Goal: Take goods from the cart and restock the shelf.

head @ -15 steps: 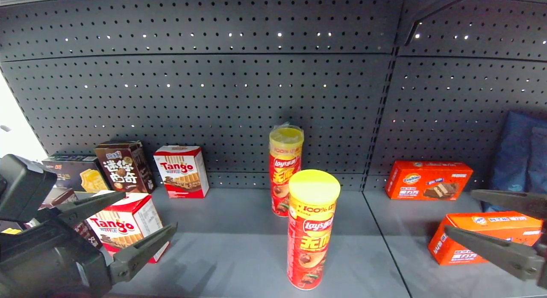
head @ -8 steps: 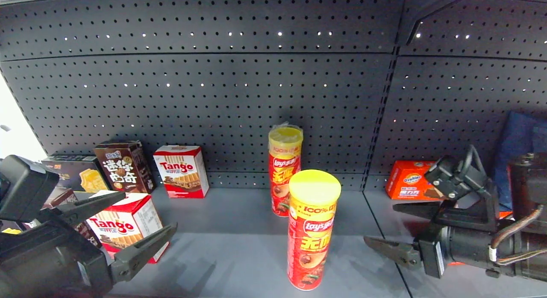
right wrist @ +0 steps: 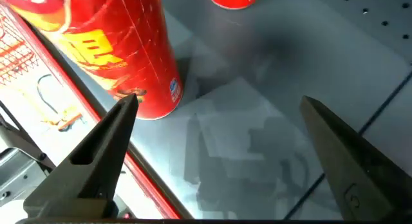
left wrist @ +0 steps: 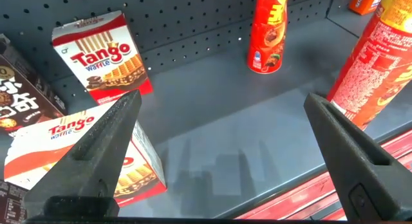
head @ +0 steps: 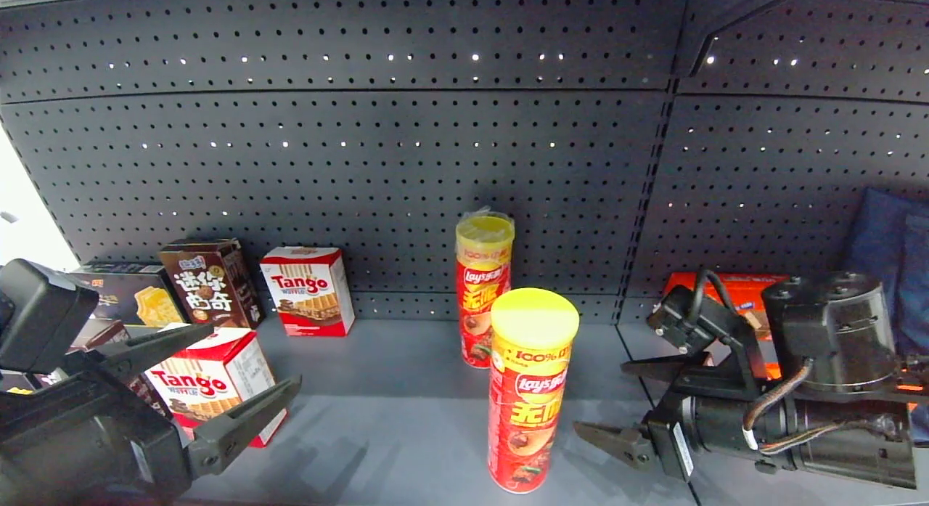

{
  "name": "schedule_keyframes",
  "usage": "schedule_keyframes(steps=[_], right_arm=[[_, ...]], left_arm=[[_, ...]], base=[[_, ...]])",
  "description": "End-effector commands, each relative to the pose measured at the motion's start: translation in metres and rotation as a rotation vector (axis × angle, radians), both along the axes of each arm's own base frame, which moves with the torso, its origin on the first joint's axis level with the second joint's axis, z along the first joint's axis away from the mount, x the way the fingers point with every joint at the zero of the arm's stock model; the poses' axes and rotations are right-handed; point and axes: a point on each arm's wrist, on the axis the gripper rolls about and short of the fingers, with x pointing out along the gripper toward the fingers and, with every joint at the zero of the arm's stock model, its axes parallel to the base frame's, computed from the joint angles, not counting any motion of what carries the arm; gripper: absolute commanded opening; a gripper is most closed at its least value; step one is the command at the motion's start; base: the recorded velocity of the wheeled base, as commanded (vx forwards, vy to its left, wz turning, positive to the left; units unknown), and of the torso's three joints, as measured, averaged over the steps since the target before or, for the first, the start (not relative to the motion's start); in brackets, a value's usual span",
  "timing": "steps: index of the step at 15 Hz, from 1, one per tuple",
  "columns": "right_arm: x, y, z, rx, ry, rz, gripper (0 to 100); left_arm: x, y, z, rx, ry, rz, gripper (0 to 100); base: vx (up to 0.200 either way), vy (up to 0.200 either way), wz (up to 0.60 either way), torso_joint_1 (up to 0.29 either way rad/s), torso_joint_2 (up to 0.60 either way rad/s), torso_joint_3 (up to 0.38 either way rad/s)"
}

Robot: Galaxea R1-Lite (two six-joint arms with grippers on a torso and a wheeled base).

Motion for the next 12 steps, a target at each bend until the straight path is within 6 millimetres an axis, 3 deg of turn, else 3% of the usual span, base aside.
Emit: schedule_keyframes(steps=[1,12], right_arm=[[0.005,0.006,-0.006,-0.015,0.018,0.007,100],[0.015,0.035,-0.011,-0.029,0.030,0.063,100]], left_arm=[[0.001,0.000,-0.001,0.002,0.003,0.000,100],[0.001,0.000,-0.002,-0.004,0.011,-0.003,100]], base=[[0.000,0.000,0.00,0.000,0.00,0.000],[0.000,0.000,0.00,0.000,0.00,0.000]])
